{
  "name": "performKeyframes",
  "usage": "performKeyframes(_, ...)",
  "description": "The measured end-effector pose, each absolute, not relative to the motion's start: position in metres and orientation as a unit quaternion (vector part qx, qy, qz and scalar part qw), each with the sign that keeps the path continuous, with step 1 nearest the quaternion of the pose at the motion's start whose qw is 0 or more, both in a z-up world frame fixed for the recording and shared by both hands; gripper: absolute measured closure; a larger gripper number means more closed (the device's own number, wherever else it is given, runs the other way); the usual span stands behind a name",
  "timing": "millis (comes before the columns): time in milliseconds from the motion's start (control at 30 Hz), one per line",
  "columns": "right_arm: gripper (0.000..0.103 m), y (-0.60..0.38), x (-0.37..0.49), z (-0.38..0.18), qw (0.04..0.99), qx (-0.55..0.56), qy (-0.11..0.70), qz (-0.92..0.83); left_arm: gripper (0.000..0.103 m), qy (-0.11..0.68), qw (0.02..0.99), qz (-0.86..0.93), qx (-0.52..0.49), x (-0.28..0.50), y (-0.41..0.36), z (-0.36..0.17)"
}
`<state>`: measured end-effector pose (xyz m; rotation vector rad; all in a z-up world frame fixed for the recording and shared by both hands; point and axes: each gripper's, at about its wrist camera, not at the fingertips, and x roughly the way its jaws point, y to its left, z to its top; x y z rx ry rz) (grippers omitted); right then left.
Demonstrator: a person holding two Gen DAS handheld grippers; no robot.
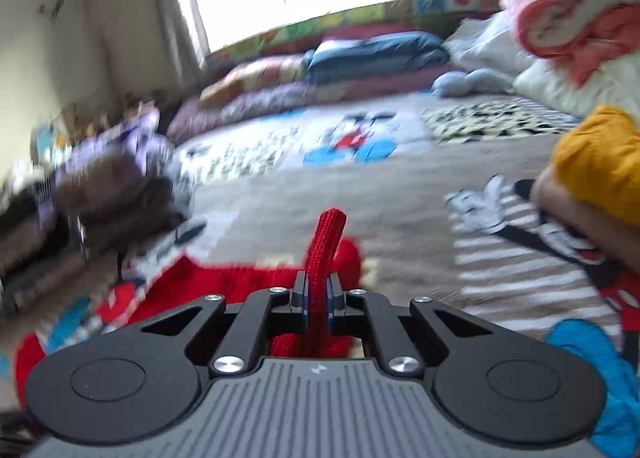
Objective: Fold clothes
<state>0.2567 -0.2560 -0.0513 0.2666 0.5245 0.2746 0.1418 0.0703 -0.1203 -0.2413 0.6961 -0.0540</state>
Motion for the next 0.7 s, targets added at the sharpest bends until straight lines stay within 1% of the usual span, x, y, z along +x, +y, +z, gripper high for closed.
performKeyframes(133, 0.093, -0.305, 0.234, -0.037, 0.953, 0.186, 0.221, 0.096, 0.027, 0.34, 0.934, -0.025, -0.111, 0.141, 0.068, -0.121)
performKeyframes(267, 0.093, -0.356, 0.211, -0.038, 0.95, 0.236, 0.196, 0.051, 0.026, 0.339, 0.936, -0.024, -0.096, 0.141, 0.064, -0.122)
performKeyframes(433, 0.093, -0.4, 0.184, -0.056, 0.943, 0.277, 0.185, 0.01, 0.025, 0.335, 0.939, -0.022, -0.074, 0.14, 0.058, -0.125)
performKeyframes(700, 0.093, -0.435, 0.148, -0.104, 0.923, 0.334, 0.187, -0.048, 0.024, 0.331, 0.941, -0.023, -0.059, 0.138, 0.056, -0.127)
